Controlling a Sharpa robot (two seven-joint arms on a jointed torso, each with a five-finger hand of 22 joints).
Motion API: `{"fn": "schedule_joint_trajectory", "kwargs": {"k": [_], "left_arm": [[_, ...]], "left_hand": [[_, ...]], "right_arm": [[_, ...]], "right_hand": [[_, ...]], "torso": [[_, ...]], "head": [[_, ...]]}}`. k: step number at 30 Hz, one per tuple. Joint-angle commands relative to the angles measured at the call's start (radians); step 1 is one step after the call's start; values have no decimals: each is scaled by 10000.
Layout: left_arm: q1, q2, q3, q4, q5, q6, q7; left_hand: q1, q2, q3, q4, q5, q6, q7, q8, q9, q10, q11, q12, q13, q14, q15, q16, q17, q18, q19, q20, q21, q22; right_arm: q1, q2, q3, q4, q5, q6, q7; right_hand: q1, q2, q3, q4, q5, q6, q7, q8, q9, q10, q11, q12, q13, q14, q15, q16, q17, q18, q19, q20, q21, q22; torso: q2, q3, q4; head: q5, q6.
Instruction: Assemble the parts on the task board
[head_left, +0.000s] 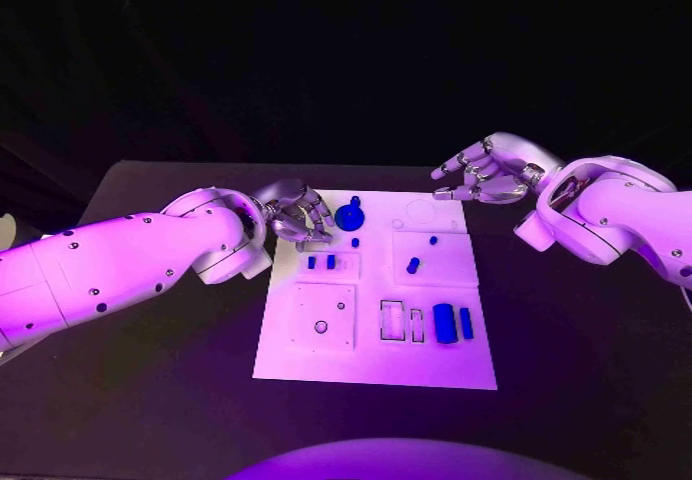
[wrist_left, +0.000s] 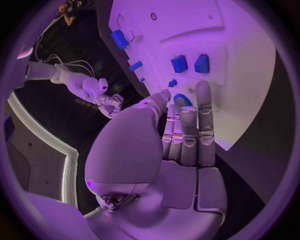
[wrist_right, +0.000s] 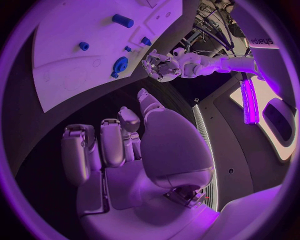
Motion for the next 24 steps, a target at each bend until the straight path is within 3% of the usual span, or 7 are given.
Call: {"fn": "schedule_joint_trajectory", "kwargs": {"k": [1, 2, 3, 7, 12, 18, 24], "left_arm": [[-59, 158, -4, -82, -2173, -761, 1056], [-75, 220, -11, -136, -2439, -797, 1033], [-90, 280, -19, -186, -2706, -810, 997], [-133, 483, -55, -303, -3572, -712, 755], [-155, 743, -93, -388, -4205, -501, 323], [-160, 1010, -104, -480, -4534, -234, -63], [-162, 1331, -108, -702, -4842, -18, -509]], "left_hand": [[-33, -60, 118, 2, -615, 331, -53, -292, -299, 3, -32, -230, -379, 780, -39, 962, 839, 156, 550, -40, 378, 244], [-130, -80, 94, 47, -971, 375, -51, -424, -408, -94, -11, -382, -547, 997, -28, 1254, 1107, 86, 811, -44, 755, 592], [-226, -138, 36, 73, -1071, 456, -37, -568, -533, -127, -7, -532, -747, 1252, -4, 1629, 1467, 15, 1140, -72, 1291, 1100], [-343, -195, -60, 96, -1086, 828, -151, -929, -848, -1, -44, -1006, -1384, 1921, -125, 2763, 2651, -339, 2064, -124, 3192, 2944], [-155, -97, 217, -45, -1058, 1314, -247, -1321, -1154, 449, -118, -1527, -2114, 2154, -278, 3128, 2981, -605, 2579, -256, 4620, 4392], [-231, -188, 454, -153, -1065, 1607, -329, -1755, -1397, 852, -174, -2062, -2727, 2183, -494, 3048, 2763, -623, 2675, -457, 4827, 4615], [-331, -233, 493, -177, -1064, 1685, -360, -1952, -1485, 968, -209, -2272, -2940, 2165, -557, 2957, 2586, -585, 2654, -535, 4695, 4496]], "right_arm": [[-10, 6, 0, -12, -12, -86, 105], [-11, 7, 0, -14, -12, -99, 105], [-12, 8, 0, -14, -12, -110, 106], [-14, 10, 0, -15, -39, -135, 109], [-15, 14, -1, -23, -57, -148, 110], [-16, 32, -1, -27, -62, -130, 116], [-17, 46, -1, -26, -75, -121, 114]], "right_hand": [[69, 47, -67, 7, 44, -79, -13, -7, 11, -190, -9, -434, -301, 240, 25, -122, -102, 156, -98, -13, -94, 814], [73, 49, -71, 8, 46, -80, -13, -6, 11, -203, -9, -469, -329, 239, 24, -136, -112, 158, -103, -13, -100, 806], [73, 49, -71, 8, 46, -80, -13, -6, 11, -203, -9, -469, -329, 239, 24, -136, -112, 158, -103, -13, -100, 806], [80, 53, -77, 10, 52, -82, -13, -6, 11, -213, -10, -506, -365, 239, 23, -158, -128, 161, -111, -15, -110, 791], [80, 53, -77, 10, 52, -82, -13, -6, 11, -213, -10, -506, -365, 239, 23, -158, -128, 161, -111, -15, -110, 791], [82, 57, -80, 12, 54, -83, -13, -5, 11, -202, -11, -490, -362, 246, 22, -144, -107, 159, -105, -15, -108, 798], [82, 57, -81, 13, 55, -83, -13, -5, 12, -198, -11, -483, -359, 248, 22, -139, -100, 158, -100, -15, -105, 805]], "torso": [[-8, 3, 0], [-7, 8, 4], [-5, 13, 7], [10, -2, 0], [10, 4, 8], [4, -2, 2], [16, 6, -11]], "head": [[-58, 77], [-62, 94], [-63, 118], [-91, 186], [-100, 208], [-123, 211], [-106, 228]]}}
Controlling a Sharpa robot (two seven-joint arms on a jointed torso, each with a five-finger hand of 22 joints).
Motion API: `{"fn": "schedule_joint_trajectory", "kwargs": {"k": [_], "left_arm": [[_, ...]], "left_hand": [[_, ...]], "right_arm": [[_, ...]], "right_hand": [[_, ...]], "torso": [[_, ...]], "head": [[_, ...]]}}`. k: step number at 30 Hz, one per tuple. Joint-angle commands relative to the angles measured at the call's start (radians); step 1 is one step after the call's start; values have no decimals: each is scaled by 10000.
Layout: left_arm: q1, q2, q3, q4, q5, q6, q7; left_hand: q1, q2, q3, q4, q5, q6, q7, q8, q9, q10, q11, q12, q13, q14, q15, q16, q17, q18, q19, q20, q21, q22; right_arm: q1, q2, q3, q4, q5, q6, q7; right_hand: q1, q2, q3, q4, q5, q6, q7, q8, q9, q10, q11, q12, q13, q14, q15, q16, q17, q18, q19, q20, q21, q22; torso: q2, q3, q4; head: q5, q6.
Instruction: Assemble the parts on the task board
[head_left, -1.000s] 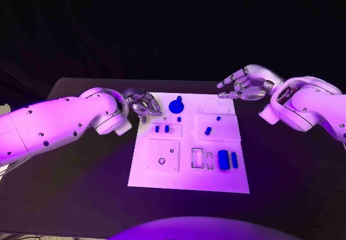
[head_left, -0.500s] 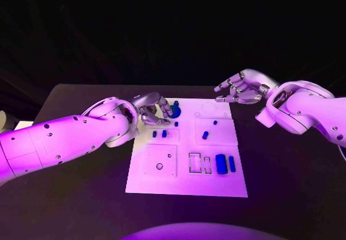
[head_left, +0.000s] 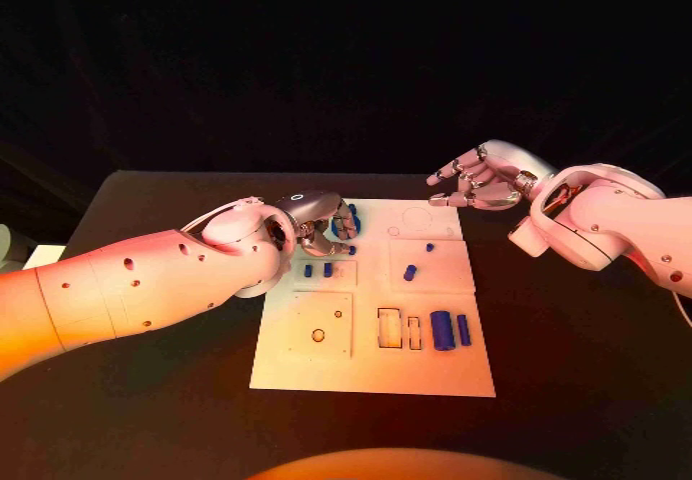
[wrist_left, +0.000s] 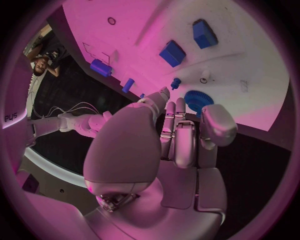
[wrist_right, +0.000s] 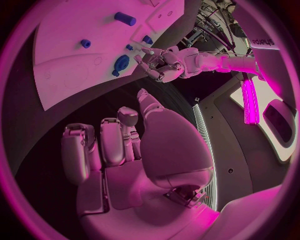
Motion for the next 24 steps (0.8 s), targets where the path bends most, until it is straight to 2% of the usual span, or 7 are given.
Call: {"fn": "schedule_joint_trajectory", "kwargs": {"k": [1, 3, 9, 13, 24], "left_arm": [[-7, 150, 1, -96, -641, 374, -600], [-8, 208, 0, -141, -701, 431, -689], [-8, 394, 2, -306, -796, 739, -834], [-7, 484, 3, -374, -809, 943, -824], [-16, 691, 2, -554, -815, 1240, -712]], "left_hand": [[-65, -53, 63, -21, 28, 96, -6, -85, -29, 57, -17, -96, -74, 490, -78, -53, -36, -100, 72, -102, -72, -40], [-66, -50, 82, -38, 29, 117, -27, -129, -46, 67, -34, -151, -125, 492, -95, -53, -44, -99, 69, -116, -81, -41], [-244, -146, -15, -15, 6, 138, -34, -290, -107, -38, -21, -376, -305, 474, -103, -112, -159, -91, 44, -137, -162, -94], [-225, -122, -7, -39, 6, 140, -54, -337, -124, -45, -36, -423, -350, 478, -111, -106, -158, -91, 45, -142, -164, -88], [-202, -38, 23, -77, 4, 223, -77, -405, -146, 10, -58, -503, -441, 487, -133, -95, -169, -84, 49, -157, -200, -111]], "right_arm": [[-8, 23, 1, 4, -70, 6, 91], [-8, 28, 1, 4, -65, 10, 91], [-8, 28, 1, 11, -38, 9, 88], [-8, 40, 1, 13, -36, 19, 89], [-8, 60, 2, 26, -36, 53, 92]], "right_hand": [[77, 52, -54, -15, 58, -59, -7, -5, 12, -36, 14, -9, -3, 248, 22, -33, 9, 159, -65, 20, -24, 807], [77, 52, -54, -15, 58, -59, -7, -5, 12, -36, 14, -9, -3, 248, 22, -33, 9, 159, -65, 20, -24, 807], [77, 52, -54, -15, 58, -59, -7, -5, 12, -36, 14, -9, -3, 248, 22, -33, 9, 159, -65, 20, -24, 807], [86, 51, -56, -19, 60, -61, -8, -5, 12, -20, 13, 12, 2, 257, 21, -15, 33, 154, -49, 19, -16, 826], [91, 56, -56, -19, 61, -61, -9, -5, 12, -8, 12, 28, 6, 262, 20, -9, 43, 153, -43, 18, -13, 833]], "torso": [[13, 2, -14], [18, -4, -22], [-2, 12, 12], [-7, 6, -5], [-5, 6, 5]], "head": [[-1, 18], [-4, 24], [-6, -7], [-3, -31], [-16, -58]]}}
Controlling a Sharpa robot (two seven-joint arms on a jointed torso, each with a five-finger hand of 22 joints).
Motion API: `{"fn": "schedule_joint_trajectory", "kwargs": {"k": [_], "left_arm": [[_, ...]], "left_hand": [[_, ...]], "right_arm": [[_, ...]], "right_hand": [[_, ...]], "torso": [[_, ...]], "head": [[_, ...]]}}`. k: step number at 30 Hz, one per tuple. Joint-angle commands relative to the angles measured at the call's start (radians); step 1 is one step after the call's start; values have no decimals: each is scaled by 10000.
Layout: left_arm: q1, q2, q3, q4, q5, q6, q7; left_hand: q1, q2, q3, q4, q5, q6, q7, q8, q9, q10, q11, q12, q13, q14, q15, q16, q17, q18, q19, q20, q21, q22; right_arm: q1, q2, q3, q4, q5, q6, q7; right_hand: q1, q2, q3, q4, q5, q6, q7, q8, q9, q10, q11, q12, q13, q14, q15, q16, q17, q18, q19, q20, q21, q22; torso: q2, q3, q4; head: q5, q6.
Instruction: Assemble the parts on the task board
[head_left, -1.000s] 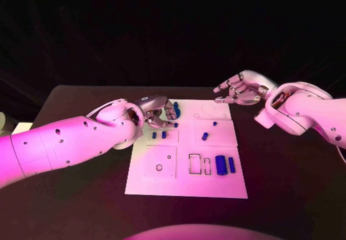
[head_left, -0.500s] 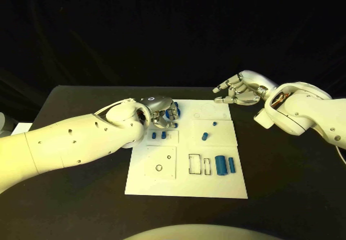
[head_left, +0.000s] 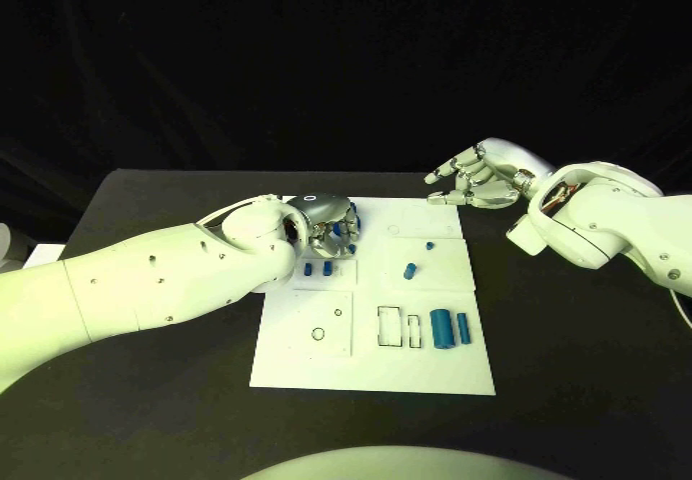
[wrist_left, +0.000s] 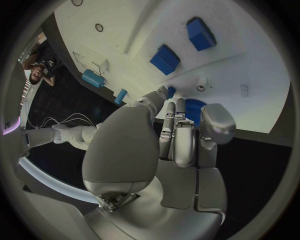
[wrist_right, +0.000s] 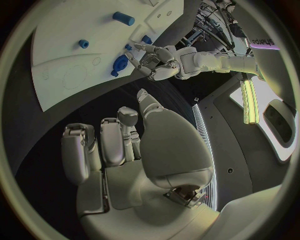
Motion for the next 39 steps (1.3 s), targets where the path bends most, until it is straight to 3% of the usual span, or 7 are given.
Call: {"fn": "schedule_joint_trajectory", "kwargs": {"k": [1, 22, 39], "left_arm": [[-11, 58, 3, -34, -105, 350, 29], [-15, 260, 5, -183, -105, 746, -35], [-26, 336, 6, -407, -58, 1097, -149]], "left_hand": [[-1, 78, -3, -50, 4, 85, -6, -62, -11, -18, -25, -63, -23, 488, -63, 1, 4, -87, 39, -98, -32, -2], [162, 460, 358, -299, 6, 409, 54, -267, -63, 390, 5, -276, -281, 519, -46, 110, 68, -109, 87, -106, 16, 102], [127, 423, 470, -420, 16, 400, 105, -438, -120, 438, 55, -446, -403, 513, -2, 120, 39, -103, 87, -77, -39, 69]], "right_arm": [[-6, 10, 1, 18, -38, 57, 83], [-6, 53, 2, 60, -99, 67, 115], [-6, 65, 2, 66, -104, 79, 123]], "right_hand": [[57, 22, -57, -19, 62, -61, -8, -5, 12, -10, 12, 28, 5, 262, 20, -9, 9, 153, -44, 18, -13, 825], [69, 38, -55, -19, 67, -58, -10, -2, 13, 9, 9, 41, 0, 272, 18, 0, 25, 151, -36, 16, -11, 833], [69, 38, -55, -19, 67, -58, -10, -2, 13, 9, 9, 41, 0, 272, 18, 0, 25, 151, -36, 16, -11, 833]], "torso": [[-2, -1, 6], [-7, 4, 9], [-5, -1, 14]], "head": [[-15, -19], [1, -45], [-42, -100]]}}
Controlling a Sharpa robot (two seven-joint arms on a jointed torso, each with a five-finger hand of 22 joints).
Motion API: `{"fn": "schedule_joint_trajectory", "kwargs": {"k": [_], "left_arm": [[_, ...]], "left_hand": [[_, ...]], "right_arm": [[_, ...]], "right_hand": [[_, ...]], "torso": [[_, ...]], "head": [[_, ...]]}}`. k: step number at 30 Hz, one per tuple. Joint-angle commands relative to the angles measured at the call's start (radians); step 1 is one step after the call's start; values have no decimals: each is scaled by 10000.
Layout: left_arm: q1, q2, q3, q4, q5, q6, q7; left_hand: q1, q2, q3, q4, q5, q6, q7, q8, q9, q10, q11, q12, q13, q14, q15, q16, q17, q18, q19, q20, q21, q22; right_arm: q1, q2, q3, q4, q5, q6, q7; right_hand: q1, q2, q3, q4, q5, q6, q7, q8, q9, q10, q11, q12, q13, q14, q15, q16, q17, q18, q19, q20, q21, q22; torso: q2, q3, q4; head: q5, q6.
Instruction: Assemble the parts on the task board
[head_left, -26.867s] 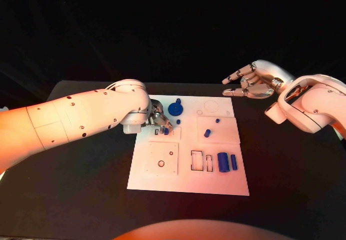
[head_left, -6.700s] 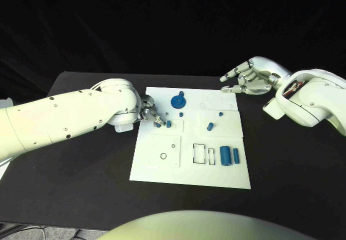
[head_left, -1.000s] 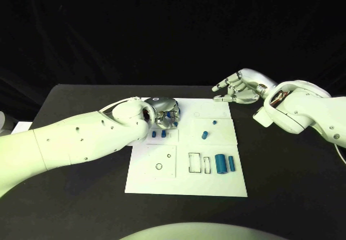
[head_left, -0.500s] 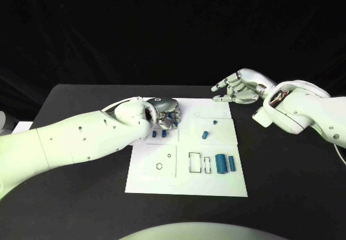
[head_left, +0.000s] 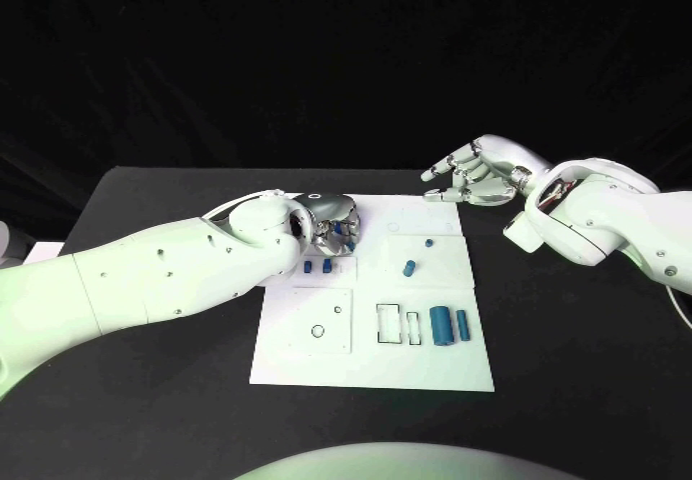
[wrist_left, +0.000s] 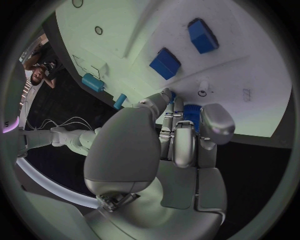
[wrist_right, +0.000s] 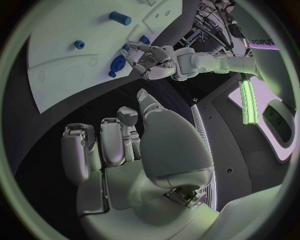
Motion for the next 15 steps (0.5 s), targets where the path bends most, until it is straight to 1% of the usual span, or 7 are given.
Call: {"fn": "schedule_joint_trajectory", "kwargs": {"k": [1, 4, 7, 11, 15], "left_arm": [[-48, 41, -37, -82, 3, 456, -117], [-74, 77, -37, -117, 16, 472, -107], [-106, 113, -38, -153, 22, 471, -60], [-156, 149, -38, -176, 25, 476, -6], [-181, 169, -38, -178, 27, 505, 25]], "left_hand": [[-65, 64, 88, -28, 19, 18, 31, -85, -20, 76, 5, -69, -45, 513, 1, 33, -12, -103, 87, -4, -46, -27], [-51, 129, 199, -103, 21, 157, 34, -106, -23, 290, -15, -81, -62, 516, 31, 57, 3, -108, 97, 18, -47, -16], [-36, 183, 314, -184, 22, 311, 38, -118, -20, 476, -31, -127, -80, 521, 80, 86, 27, -117, 106, 51, -42, 1], [-121, 161, 397, -248, 21, 406, 55, -197, -41, 610, -17, -281, -131, 516, 135, 100, 16, -123, 110, 99, -51, 8], [-213, 157, 472, -304, 22, 503, 67, -280, -64, 744, -10, -447, -179, 509, 186, 111, 0, -118, 107, 143, -91, -15]], "right_arm": [[-6, 13, 1, 19, -85, 76, 93], [-6, 14, 1, 25, -85, 77, 97], [-6, 12, 1, 29, -85, 80, 99], [-6, 5, 1, 32, -85, 90, 99], [-6, 2, 1, 36, -81, 102, 99]], "right_hand": [[70, 39, -55, -19, 68, -58, -10, -2, 13, 8, 8, 41, -1, 272, 18, 0, 11, 151, -37, 16, -11, 838], [70, 39, -55, -19, 68, -58, -10, -2, 13, 8, 8, 41, -1, 272, 18, 0, 11, 151, -37, 16, -11, 838], [70, 39, -55, -19, 68, -58, -10, -2, 13, 8, 8, 41, -1, 272, 18, 0, 11, 151, -37, 16, -11, 838], [80, 53, -57, -18, 73, -54, -12, 2, 15, 18, 7, 32, -21, 275, 15, -17, -2, 153, -40, 14, -18, 829], [80, 53, -57, -18, 73, -54, -12, 2, 15, 18, 7, 32, -21, 275, 15, -17, -2, 153, -40, 14, -18, 829]], "torso": [[1, 1, 4], [5, 1, -12], [5, -1, -9], [-2, 3, -10], [-4, 8, 4]], "head": [[-20, -21], [-14, -25], [-22, -29], [-29, -42], [-37, -55]]}}
